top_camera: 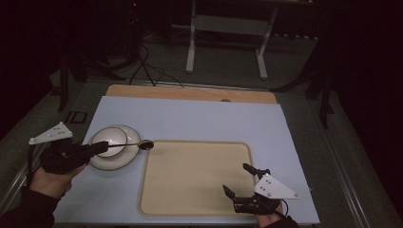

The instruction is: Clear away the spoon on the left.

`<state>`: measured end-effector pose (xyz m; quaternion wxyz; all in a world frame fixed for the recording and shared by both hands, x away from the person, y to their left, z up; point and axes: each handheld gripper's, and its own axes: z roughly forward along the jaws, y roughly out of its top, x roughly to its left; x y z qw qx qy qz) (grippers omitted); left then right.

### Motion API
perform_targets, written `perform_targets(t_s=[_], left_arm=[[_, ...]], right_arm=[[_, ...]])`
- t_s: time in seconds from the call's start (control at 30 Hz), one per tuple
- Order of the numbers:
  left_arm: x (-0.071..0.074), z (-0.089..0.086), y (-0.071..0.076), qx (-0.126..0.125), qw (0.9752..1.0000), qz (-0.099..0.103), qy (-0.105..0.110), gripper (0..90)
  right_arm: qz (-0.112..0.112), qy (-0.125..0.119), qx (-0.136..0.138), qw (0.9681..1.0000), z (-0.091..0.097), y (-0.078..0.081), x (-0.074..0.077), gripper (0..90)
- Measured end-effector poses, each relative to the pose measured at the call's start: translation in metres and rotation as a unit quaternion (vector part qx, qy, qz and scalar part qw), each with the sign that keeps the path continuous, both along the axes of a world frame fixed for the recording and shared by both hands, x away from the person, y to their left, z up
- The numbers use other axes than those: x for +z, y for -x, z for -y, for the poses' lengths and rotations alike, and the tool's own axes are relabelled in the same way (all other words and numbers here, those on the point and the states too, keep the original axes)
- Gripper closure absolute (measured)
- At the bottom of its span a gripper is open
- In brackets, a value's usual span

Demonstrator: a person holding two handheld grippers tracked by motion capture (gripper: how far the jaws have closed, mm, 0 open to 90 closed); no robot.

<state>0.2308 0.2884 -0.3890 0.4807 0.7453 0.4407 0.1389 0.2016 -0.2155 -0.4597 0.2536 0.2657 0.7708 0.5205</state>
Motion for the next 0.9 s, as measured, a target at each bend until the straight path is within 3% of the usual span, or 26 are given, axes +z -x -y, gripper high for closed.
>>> perform_targets(t_s=[0.27,0.37,0.57,0.73,0.9], left_arm=[[0.003,0.014,-0.003,-0.053,0.9983,-0.006,-0.022,89.3],[0.005,0.026,-0.004,-0.079,0.9965,-0.003,-0.028,89.3],[0.006,0.044,-0.005,-0.117,0.9921,-0.004,-0.045,89.2],[0.007,0.053,-0.004,-0.153,0.9869,-0.007,-0.053,89.2],[0.006,0.062,-0.006,-0.174,0.9827,-0.011,-0.064,89.2]], right_arm=[[0.004,0.000,0.001,1.0000,0.000,0.000,0.000,10.7],[0.003,-0.005,0.003,1.0000,0.001,0.001,0.001,10.7],[0.006,-0.001,0.004,1.0000,0.000,0.001,0.001,10.8],[0.006,-0.004,0.004,1.0000,0.000,0.001,0.001,10.7],[0.004,0.000,0.003,1.0000,0.000,0.001,0.000,10.7]])
